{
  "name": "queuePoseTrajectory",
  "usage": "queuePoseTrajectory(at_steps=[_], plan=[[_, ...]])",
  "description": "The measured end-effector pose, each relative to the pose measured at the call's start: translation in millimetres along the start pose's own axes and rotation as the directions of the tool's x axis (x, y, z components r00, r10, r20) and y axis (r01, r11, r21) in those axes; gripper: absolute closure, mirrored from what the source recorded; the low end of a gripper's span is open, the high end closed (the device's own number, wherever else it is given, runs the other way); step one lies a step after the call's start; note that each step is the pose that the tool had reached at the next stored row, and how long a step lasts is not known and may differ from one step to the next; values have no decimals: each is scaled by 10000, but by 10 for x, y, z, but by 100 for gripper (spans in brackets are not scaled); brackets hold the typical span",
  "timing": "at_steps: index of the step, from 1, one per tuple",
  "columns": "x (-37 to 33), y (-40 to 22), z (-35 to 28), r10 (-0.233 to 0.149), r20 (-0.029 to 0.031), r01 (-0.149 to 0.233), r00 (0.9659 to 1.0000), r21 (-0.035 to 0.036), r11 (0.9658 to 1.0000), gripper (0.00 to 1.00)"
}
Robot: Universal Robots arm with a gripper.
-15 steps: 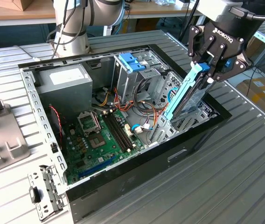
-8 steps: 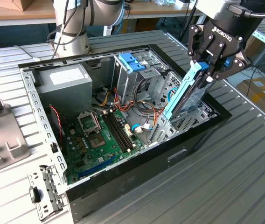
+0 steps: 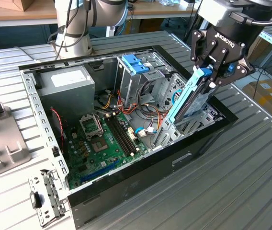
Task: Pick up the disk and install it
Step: 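Insert the disk into the insertion slot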
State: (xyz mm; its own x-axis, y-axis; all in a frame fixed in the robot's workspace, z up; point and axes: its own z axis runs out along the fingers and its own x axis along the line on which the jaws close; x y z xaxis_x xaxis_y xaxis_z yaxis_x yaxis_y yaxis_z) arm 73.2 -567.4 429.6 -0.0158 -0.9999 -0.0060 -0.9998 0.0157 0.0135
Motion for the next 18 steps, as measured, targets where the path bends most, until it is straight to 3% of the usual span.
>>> queuePoseTrajectory(at_steps=[13,15,16,18], plan=[[2,0,27,0,-3,0,10000,-10,10000,63],[2,-1,31,0,-1,0,10000,-9,10000,56],[2,-1,34,0,-1,0,10000,-9,10000,82],[2,-1,35,0,-1,0,10000,-9,10000,89]])
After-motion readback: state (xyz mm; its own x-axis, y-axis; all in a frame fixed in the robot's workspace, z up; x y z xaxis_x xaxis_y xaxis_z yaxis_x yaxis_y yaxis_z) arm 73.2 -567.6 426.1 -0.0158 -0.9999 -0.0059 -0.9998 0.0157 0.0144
